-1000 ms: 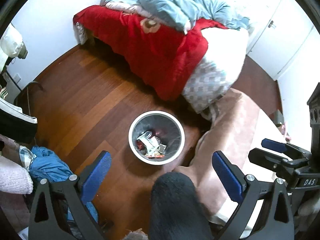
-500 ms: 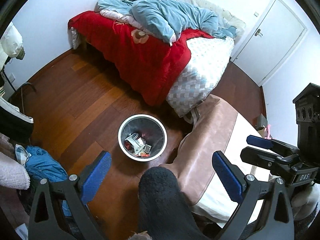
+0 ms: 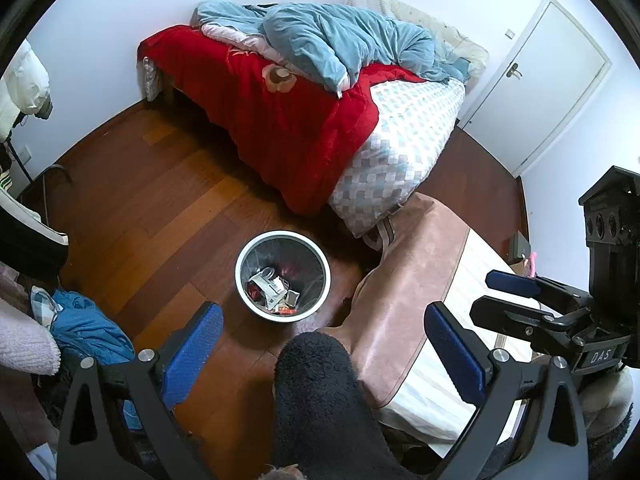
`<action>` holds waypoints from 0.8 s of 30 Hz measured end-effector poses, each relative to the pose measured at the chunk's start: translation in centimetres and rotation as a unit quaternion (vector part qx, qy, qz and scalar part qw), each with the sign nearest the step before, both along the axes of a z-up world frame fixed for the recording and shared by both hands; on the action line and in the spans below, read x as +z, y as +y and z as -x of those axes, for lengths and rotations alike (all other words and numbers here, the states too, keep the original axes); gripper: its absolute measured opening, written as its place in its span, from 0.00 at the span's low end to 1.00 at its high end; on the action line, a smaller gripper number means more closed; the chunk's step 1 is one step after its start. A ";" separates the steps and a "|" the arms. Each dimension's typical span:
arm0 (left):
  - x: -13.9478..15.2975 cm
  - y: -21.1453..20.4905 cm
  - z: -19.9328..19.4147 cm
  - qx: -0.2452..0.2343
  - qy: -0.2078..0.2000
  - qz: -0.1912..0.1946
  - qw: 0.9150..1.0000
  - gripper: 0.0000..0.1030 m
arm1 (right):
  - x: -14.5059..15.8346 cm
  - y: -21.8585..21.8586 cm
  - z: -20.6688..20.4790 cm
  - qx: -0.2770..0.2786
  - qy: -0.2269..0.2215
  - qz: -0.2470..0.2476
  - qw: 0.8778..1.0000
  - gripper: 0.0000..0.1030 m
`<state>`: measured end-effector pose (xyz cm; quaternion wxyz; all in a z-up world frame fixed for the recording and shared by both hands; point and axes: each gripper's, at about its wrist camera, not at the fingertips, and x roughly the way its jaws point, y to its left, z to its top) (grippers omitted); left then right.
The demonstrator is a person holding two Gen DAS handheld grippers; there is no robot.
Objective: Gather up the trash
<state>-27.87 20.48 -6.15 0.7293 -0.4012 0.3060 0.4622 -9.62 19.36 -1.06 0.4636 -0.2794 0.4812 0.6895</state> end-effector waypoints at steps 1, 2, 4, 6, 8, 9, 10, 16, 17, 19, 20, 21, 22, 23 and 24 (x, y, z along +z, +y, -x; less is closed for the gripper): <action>0.1 0.1 0.1 -0.001 0.000 -0.001 1.000 1.00 | 0.0 0.0 0.1 0.000 -0.001 -0.001 1.000 1.00; 0.1 0.1 0.1 0.000 0.000 -0.001 1.000 1.00 | 0.1 0.0 0.2 0.001 -0.002 -0.001 1.000 1.00; 0.1 0.1 0.2 -0.002 0.001 -0.002 1.000 1.00 | 0.1 0.0 0.3 0.001 -0.002 -0.002 1.000 1.00; 0.2 0.1 0.1 -0.002 0.002 -0.003 1.000 1.00 | 0.1 0.0 0.1 0.001 -0.003 -0.002 1.000 1.00; 0.1 0.1 0.0 -0.002 0.001 -0.003 1.000 1.00 | 0.1 0.0 0.1 0.002 -0.004 -0.002 1.000 1.00; 0.1 0.1 0.1 -0.002 0.000 -0.003 1.000 1.00 | 0.1 -0.1 0.1 0.002 -0.004 -0.001 1.000 1.00; 0.1 0.2 0.1 -0.003 0.001 -0.002 1.000 1.00 | 0.1 -0.1 0.1 0.003 -0.005 -0.001 1.000 1.00; 0.1 0.4 0.2 0.003 0.004 0.001 1.000 1.00 | -0.2 -0.5 -0.5 0.005 -0.004 0.008 1.000 1.00; 0.0 0.4 0.2 0.003 0.004 0.002 1.000 1.00 | -0.3 -0.5 -0.5 0.006 -0.008 0.009 1.000 1.00; 0.0 0.4 0.2 0.004 0.004 0.002 1.000 1.00 | -0.5 -0.5 -0.6 0.007 -0.007 0.012 1.000 1.00; 0.0 0.4 0.3 0.004 0.003 0.002 1.000 1.00 | -0.5 -0.4 -0.6 0.006 -0.008 0.013 1.000 1.00; 0.0 0.5 0.3 0.003 0.004 0.002 1.000 1.00 | -0.4 -0.4 -0.6 0.006 -0.008 0.013 1.000 1.00; 0.0 0.4 0.3 0.003 0.004 0.001 1.000 1.00 | -0.5 -0.4 -0.6 0.007 -0.008 0.012 1.000 1.00; 0.0 0.5 0.3 0.002 0.004 0.002 1.000 1.00 | -0.5 -0.4 -0.6 0.008 -0.007 0.012 1.000 1.00; 0.0 0.5 0.3 0.001 0.004 0.002 1.000 1.00 | -0.5 -0.3 -0.6 0.008 -0.005 0.013 1.000 1.00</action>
